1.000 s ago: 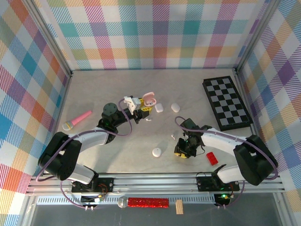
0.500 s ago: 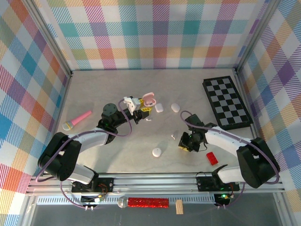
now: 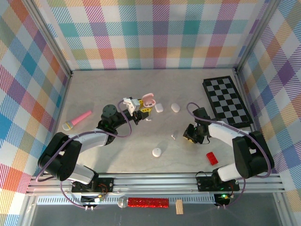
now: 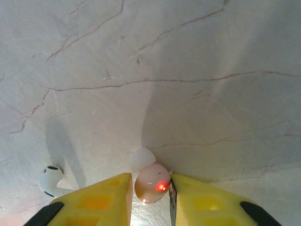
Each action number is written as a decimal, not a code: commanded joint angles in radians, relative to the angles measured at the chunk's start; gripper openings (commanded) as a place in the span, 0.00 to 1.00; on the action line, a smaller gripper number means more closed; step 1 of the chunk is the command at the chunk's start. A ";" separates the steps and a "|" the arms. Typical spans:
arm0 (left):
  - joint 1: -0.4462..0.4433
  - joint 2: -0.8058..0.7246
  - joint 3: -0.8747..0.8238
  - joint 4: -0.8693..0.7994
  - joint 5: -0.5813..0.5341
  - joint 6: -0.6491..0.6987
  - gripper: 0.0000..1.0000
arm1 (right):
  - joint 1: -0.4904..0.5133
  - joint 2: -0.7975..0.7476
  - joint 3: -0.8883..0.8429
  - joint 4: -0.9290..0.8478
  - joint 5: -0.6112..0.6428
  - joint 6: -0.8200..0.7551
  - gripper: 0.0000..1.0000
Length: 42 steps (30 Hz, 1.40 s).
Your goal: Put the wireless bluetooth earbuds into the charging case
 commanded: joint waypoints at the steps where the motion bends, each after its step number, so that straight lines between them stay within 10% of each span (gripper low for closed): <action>1: 0.009 -0.015 -0.004 0.064 0.004 -0.008 0.30 | -0.001 0.010 -0.034 0.039 -0.023 0.004 0.29; 25: 0.009 -0.021 0.006 0.051 -0.003 0.003 0.30 | 0.005 0.029 0.058 0.070 -0.261 0.002 0.50; 34: 0.034 0.009 0.002 0.102 -0.014 -0.022 0.30 | 0.056 -0.125 0.146 -0.232 0.002 -0.139 0.45; 42: 0.065 0.022 -0.029 0.173 -0.025 -0.068 0.30 | 0.251 0.066 0.405 -0.516 0.475 -0.273 0.43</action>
